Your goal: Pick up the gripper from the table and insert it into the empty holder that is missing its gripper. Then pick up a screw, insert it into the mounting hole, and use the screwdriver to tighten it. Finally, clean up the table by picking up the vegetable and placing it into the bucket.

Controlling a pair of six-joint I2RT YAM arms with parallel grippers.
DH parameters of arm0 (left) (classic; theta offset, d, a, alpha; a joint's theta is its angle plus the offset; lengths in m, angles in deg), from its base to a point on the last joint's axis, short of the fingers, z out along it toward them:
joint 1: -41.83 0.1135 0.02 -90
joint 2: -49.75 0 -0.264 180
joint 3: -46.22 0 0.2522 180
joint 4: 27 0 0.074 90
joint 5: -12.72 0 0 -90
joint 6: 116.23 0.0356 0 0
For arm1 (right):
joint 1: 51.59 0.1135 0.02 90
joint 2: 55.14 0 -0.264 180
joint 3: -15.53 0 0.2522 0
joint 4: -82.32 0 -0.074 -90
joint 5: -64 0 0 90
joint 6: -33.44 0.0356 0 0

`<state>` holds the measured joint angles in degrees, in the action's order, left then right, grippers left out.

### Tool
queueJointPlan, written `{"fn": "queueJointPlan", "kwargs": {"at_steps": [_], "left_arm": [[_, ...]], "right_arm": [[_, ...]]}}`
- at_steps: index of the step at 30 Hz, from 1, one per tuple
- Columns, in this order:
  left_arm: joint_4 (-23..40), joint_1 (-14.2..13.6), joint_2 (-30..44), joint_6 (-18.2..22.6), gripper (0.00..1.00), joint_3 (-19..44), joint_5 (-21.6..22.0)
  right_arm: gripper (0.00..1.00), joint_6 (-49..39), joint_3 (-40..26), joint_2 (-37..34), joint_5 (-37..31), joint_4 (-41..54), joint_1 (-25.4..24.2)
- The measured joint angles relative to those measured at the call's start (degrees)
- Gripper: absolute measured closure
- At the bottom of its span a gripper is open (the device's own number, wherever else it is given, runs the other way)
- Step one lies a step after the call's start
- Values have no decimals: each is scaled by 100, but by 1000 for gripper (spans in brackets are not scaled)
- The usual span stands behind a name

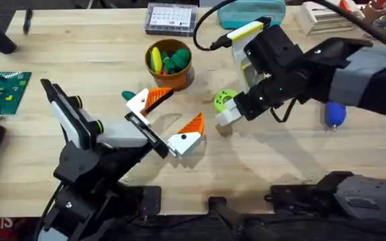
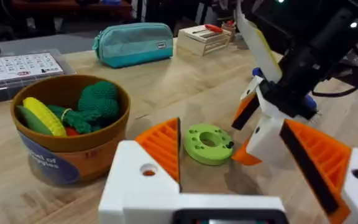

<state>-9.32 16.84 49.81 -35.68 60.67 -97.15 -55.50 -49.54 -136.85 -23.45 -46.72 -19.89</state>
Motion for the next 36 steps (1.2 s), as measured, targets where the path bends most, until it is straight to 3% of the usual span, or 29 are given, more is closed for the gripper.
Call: {"fn": "queueJointPlan", "kwargs": {"at_steps": [6, 12, 18, 31, 36], "left_arm": [[0, 0, -2, 0, 18, 0, 2], [-2, 0, -1, 0, 18, 0, 2], [1, 0, 0, 0, 18, 0, 1], [-2, 0, -1, 0, 18, 0, 1], [0, 0, -2, 0, 18, 0, 2]], "right_arm": [[8, 76, 14, 185, -84, 60, 0], [7, 170, 17, 1124, -124, 600, 0], [8, 340, 282, 1672, -125, -59, 0], [7, 646, 586, 1012, -120, -197, 0], [114, 664, 586, 861, -119, -333, 0]]}}
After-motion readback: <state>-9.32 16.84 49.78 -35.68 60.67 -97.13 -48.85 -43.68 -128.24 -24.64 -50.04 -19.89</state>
